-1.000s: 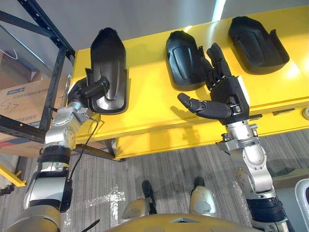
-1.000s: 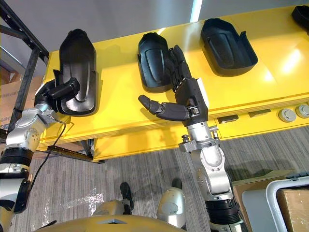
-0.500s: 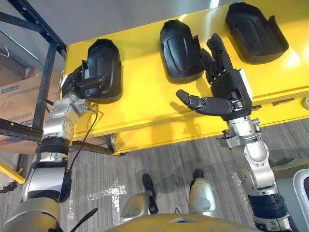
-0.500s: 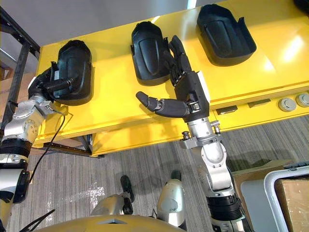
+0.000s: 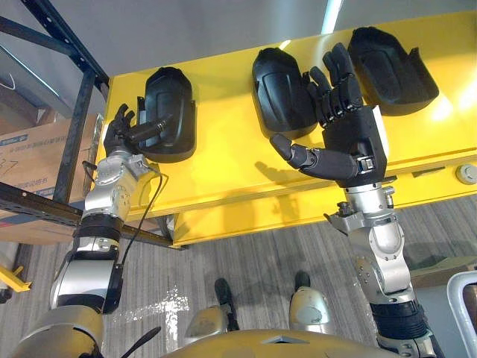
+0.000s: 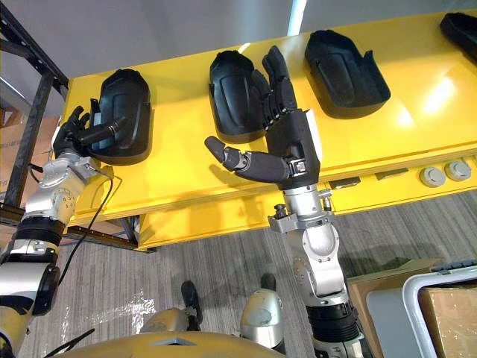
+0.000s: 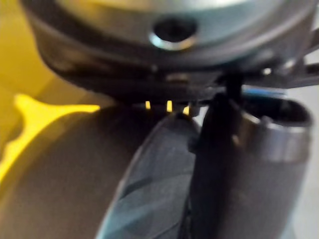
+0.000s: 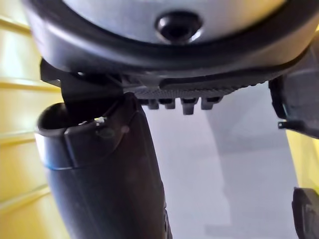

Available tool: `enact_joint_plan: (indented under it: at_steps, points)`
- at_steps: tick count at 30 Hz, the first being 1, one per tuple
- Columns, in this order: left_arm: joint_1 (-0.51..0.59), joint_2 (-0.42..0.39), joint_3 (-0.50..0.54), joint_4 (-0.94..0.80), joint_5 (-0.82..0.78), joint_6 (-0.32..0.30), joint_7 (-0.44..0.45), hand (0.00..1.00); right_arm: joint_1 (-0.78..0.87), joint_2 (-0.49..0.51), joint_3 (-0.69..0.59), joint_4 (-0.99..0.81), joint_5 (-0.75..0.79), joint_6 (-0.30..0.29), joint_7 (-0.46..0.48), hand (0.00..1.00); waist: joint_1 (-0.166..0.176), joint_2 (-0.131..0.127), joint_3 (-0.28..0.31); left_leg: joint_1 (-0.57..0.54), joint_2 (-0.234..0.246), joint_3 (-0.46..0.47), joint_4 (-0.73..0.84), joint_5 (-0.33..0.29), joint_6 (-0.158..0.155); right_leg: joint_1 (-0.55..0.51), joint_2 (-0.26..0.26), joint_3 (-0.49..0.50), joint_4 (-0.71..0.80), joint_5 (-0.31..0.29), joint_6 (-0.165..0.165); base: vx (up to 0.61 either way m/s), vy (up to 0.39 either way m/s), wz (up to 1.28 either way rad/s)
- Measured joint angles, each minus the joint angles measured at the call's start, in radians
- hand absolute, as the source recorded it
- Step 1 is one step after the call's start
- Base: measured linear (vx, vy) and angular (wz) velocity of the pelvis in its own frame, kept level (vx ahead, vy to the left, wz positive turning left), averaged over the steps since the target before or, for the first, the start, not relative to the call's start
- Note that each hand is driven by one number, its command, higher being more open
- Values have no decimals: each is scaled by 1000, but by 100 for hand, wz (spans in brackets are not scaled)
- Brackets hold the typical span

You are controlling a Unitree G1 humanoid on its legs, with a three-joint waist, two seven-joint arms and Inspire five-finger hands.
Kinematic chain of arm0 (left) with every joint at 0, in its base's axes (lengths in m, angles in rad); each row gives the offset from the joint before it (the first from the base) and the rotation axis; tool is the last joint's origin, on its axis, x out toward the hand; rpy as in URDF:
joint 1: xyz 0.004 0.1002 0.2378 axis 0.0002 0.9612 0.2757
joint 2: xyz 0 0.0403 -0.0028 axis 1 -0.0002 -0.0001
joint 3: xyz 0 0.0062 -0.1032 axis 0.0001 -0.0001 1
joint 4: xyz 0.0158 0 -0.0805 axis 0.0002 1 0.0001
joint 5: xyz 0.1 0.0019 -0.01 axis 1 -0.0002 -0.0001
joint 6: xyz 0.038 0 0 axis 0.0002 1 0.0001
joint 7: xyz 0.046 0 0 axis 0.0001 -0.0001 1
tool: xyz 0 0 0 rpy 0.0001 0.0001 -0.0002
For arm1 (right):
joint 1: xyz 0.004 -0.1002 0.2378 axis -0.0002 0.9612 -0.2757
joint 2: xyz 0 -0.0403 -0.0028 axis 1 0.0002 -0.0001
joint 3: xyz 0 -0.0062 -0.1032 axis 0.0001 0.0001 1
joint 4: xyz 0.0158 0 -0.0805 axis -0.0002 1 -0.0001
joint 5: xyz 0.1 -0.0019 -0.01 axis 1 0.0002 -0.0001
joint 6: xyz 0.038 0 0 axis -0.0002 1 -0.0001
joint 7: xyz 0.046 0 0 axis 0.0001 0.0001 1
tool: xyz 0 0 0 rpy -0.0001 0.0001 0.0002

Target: Walk over and take three plastic housings, then place them on the shelf

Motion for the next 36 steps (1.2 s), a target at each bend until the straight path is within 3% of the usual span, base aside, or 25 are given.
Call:
enact_joint_plan:
  at_steps: [5,9,17,23,29,32,36]
  points:
    - [35,-7,-9,-42,91,15,-9,100,-2,35,22,0,0,-20,-11,100,3,-26,-37,10,5,-3,-1,0,0,51,16,-14,-84,42,-2,1,15,2]
    - [67,-8,-8,-87,106,41,-25,100,-2,34,47,11,-1,-29,-30,100,5,-26,-58,10,8,-5,-5,2,3,70,24,-20,-122,63,-7,-51,15,2]
    - [162,16,12,-314,261,53,-71,100,42,32,52,81,-16,-31,-86,100,41,-1,-126,5,12,-41,-6,10,2,103,31,-63,-148,70,-9,-16,1,12]
    - [231,48,91,-442,301,9,-75,100,67,29,58,99,-38,-29,-99,100,66,15,-153,5,13,-57,-6,14,-1,115,33,-81,-150,69,-11,-9,-1,10]
    - [418,27,177,-770,328,-141,7,100,129,37,53,98,-63,-29,-126,100,81,-4,-186,-7,13,-64,-6,14,-1,112,32,-90,-154,66,-15,-3,0,4]
    - [576,-99,199,-1032,336,-254,18,100,170,73,32,94,-115,-29,-144,100,91,-9,-194,-7,13,-65,-6,12,-3,112,32,-91,-154,66,-15,0,0,0]
    - [752,-266,151,-1139,338,-341,-15,100,222,102,4,39,-198,-29,-176,100,90,-1,-205,-7,16,-62,-6,6,-6,118,36,-91,-167,67,-15,-18,-4,-1]
